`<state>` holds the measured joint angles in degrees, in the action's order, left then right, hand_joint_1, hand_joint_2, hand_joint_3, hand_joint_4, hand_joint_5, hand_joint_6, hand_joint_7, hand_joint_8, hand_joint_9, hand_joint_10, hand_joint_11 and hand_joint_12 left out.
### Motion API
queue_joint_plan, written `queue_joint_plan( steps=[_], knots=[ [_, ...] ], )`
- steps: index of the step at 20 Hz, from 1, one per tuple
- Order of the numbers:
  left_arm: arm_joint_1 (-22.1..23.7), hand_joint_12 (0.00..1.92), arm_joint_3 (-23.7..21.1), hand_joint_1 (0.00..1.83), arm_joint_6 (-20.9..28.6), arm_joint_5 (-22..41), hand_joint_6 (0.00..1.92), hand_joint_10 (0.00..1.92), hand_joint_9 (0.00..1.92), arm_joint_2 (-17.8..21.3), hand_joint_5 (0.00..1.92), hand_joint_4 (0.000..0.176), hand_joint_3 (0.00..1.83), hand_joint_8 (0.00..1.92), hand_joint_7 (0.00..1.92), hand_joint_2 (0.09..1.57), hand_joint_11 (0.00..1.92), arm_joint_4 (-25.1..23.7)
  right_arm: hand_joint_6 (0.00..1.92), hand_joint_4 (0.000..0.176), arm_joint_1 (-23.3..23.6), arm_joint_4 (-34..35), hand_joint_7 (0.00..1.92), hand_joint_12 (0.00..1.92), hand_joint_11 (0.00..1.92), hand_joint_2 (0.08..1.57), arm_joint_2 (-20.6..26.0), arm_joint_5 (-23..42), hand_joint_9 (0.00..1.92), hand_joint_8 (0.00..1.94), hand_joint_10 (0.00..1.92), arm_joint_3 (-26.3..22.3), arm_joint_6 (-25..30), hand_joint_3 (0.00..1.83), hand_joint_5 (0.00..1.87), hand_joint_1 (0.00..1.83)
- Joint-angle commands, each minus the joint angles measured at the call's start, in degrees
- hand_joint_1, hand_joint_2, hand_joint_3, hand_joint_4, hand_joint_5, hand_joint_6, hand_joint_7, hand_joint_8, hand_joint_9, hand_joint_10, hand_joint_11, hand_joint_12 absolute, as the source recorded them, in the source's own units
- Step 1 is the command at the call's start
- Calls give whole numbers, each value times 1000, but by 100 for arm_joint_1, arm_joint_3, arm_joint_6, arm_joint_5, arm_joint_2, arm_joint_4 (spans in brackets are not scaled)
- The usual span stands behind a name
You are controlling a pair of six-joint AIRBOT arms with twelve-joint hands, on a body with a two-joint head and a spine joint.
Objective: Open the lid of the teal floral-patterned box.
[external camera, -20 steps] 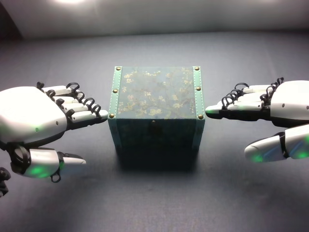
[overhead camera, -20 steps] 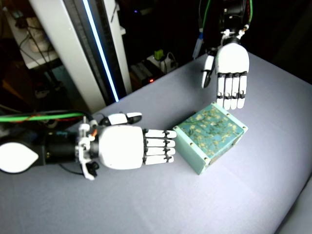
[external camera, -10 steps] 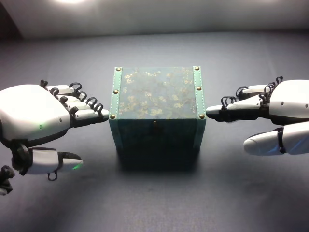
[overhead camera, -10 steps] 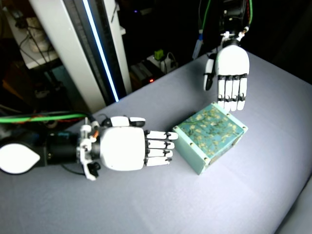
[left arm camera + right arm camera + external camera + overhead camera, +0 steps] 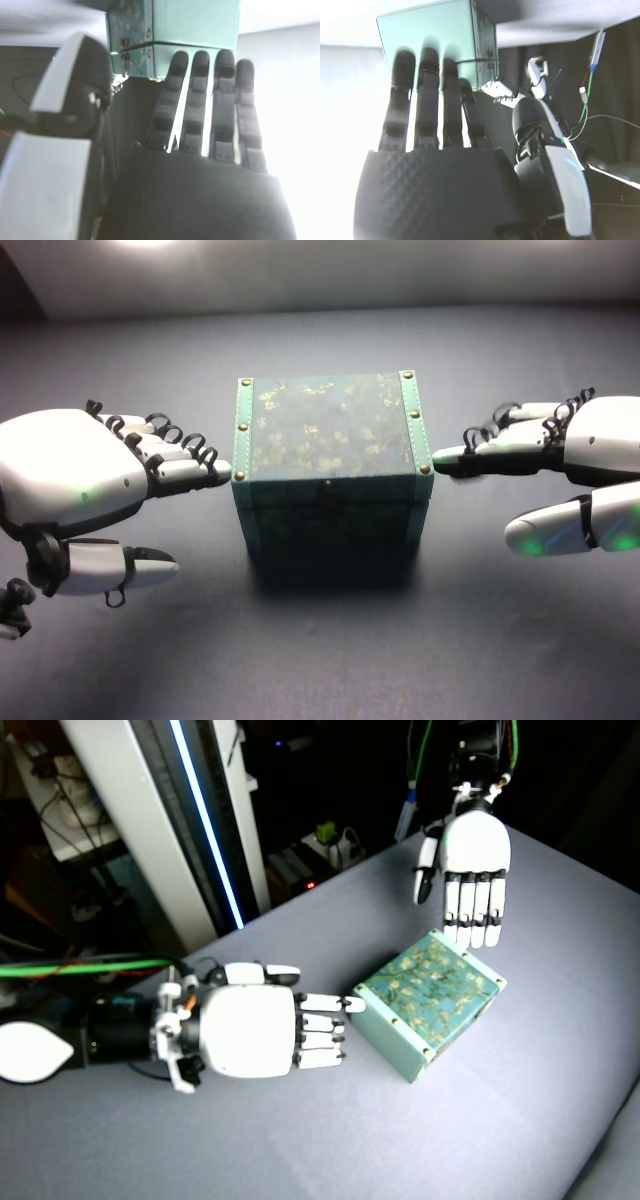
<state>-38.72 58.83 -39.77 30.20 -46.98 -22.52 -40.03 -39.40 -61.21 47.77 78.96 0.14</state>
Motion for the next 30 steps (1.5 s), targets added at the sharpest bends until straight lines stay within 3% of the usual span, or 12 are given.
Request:
queue_joint_plan(
  steps=[1,3,4,5,7,10,11,13,16,22,27,30],
  knots=[
    [113,755,-11,397,50,1078,0,0,374,-6,4,0,0,2,230,1316,222,114,0,0,44,370,203,719,0,1246,-39,821,223,5,21,-11,52,0,122,0],
    [117,780,-10,398,50,1145,0,1,370,0,10,0,0,1,243,1303,31,175,5,0,44,528,660,1422,30,1238,-39,898,520,197,424,-11,16,0,164,0],
    [114,779,-9,393,50,1162,8,10,395,0,36,0,1,6,261,1303,5,195,1,0,44,555,788,1535,103,1260,-38,907,581,205,575,-10,-3,1,179,0],
    [113,846,-1,338,48,1190,4,10,415,-8,36,0,1,8,296,1308,0,231,0,0,45,582,609,1401,35,1234,-38,920,475,55,311,-4,-15,0,138,0],
    [114,848,5,276,-1,1240,3,33,546,-18,74,0,1,22,474,1315,0,331,0,0,46,640,772,1423,78,1239,-38,958,608,46,290,1,-34,0,129,0],
    [94,783,1,127,-216,1423,1,0,257,-47,73,0,7,1,194,1337,0,644,1,0,45,833,858,1695,184,1335,-43,1047,467,169,1217,-8,-141,4,156,0],
    [86,631,-4,81,-308,1503,5,8,205,-56,47,0,9,9,138,1351,0,758,5,0,45,903,296,862,36,1327,-47,1082,112,33,494,-15,-185,0,155,0],
    [68,437,-18,86,-509,1677,4,1,180,-80,48,0,4,8,148,1356,0,1020,1,0,45,1038,106,288,8,1306,-63,1137,78,2,59,-17,-264,0,158,0],
    [20,601,-19,2,-681,1856,0,0,128,-149,38,0,0,0,114,1364,0,1271,0,0,45,1314,136,270,14,1249,-88,1263,122,2,9,-14,-404,0,172,0],
    [-73,299,-15,55,-899,2194,1,2,89,-259,15,0,0,1,81,1360,0,1678,0,0,37,1727,177,232,102,1245,-165,1474,164,1,5,0,-595,0,193,0],
    [-227,501,57,54,-1096,2577,0,2,148,-478,18,0,0,0,101,1291,0,2227,0,0,12,2141,165,216,69,1260,-309,1633,149,0,0,71,-738,3,179,0],
    [-263,177,140,74,-1110,2679,2,2,59,-616,16,0,0,1,66,1227,0,2441,0,0,-9,2374,112,195,23,1176,-387,1699,95,0,0,120,-813,0,123,0]
  ],
)
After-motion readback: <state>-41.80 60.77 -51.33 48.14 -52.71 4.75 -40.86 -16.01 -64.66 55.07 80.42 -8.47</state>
